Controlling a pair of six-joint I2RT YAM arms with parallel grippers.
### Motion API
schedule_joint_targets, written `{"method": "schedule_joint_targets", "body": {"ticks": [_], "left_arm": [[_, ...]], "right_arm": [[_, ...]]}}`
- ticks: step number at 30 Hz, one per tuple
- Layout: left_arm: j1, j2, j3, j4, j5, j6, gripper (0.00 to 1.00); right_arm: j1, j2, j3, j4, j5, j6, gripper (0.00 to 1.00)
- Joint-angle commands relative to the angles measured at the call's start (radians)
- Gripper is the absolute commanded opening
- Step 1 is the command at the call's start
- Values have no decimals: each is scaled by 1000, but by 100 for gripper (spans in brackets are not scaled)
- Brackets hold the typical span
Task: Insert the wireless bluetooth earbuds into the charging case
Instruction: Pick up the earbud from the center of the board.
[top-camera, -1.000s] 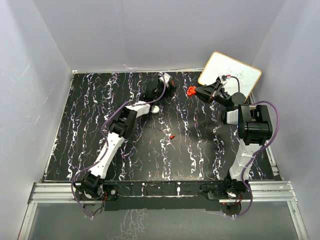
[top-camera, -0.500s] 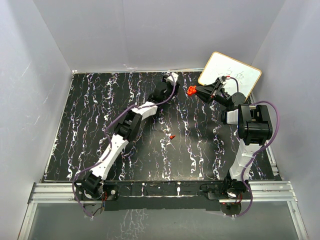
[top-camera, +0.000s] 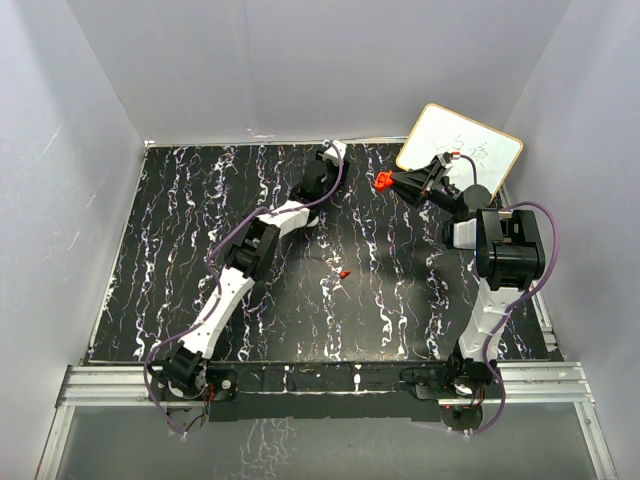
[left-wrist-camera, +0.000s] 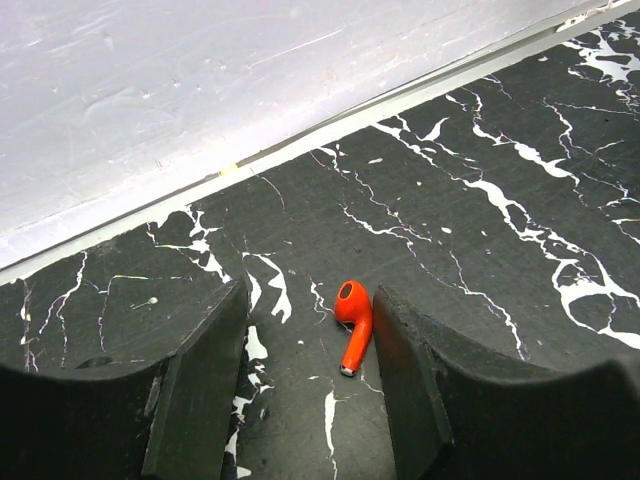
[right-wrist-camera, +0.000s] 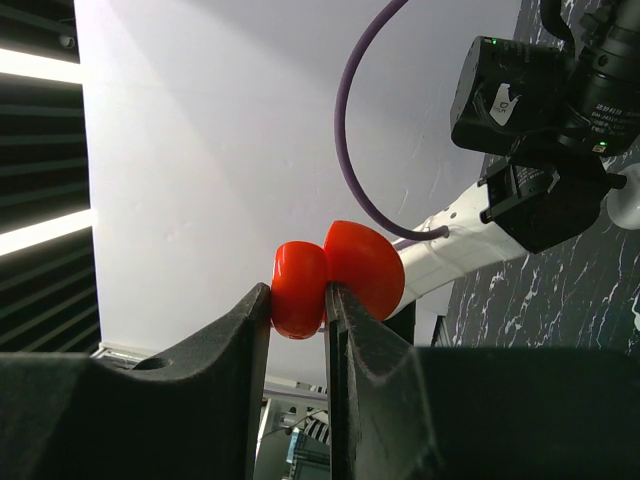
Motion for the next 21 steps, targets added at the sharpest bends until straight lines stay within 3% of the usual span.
{"method": "schedule_joint_targets", "body": {"ticks": [1, 9, 21], "left_arm": [[14, 9, 6, 8, 53, -8, 51], [19, 17, 3, 0, 140, 2, 49], [28, 3, -13, -13, 167, -7, 24]], "right_arm": [[-4, -17, 19, 334, 18, -2, 0], [-4, -12, 19, 334, 17, -2, 0], [-5, -10, 16, 335, 17, -6, 0]]}}
